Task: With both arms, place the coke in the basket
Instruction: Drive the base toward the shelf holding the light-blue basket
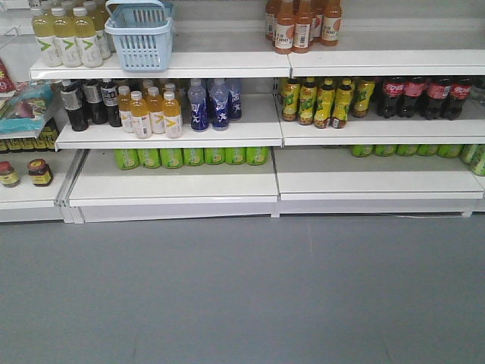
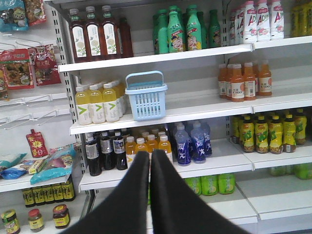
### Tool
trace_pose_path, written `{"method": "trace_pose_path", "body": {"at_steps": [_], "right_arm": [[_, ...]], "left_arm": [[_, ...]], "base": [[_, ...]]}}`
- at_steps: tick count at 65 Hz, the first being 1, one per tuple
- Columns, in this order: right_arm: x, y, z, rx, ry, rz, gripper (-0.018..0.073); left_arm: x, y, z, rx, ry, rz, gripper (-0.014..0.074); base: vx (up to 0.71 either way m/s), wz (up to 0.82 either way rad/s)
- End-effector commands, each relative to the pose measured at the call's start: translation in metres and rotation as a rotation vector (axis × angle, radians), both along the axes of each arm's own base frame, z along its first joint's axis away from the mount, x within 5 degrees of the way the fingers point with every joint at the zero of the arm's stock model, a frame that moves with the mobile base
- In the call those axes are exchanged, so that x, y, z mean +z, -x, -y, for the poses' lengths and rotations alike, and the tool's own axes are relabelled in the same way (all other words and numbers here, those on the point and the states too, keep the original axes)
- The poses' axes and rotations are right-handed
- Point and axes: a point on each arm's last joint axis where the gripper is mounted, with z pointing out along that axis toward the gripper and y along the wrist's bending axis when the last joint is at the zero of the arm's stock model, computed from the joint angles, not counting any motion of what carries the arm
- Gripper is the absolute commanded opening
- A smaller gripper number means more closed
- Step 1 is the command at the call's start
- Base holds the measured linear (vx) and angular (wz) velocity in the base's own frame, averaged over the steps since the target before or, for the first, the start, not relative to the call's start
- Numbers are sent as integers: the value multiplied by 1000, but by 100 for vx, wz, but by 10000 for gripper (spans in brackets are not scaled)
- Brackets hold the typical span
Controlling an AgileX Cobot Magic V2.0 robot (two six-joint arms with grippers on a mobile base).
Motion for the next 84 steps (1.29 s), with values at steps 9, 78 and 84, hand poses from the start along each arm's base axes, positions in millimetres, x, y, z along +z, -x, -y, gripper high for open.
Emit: {"method": "trace_pose_path", "body": {"at_steps": [9, 78, 84], "right_arm": [[2, 1, 0, 3, 11, 70, -5], [2, 1, 0, 3, 11, 70, -5], [2, 1, 0, 3, 11, 70, -5]], "left_arm": [[5, 2, 0, -8, 17, 84, -6], [5, 2, 0, -8, 17, 84, -6], [5, 2, 0, -8, 17, 84, -6]], "base": [[0, 0], [4, 2], [9, 11]]}}
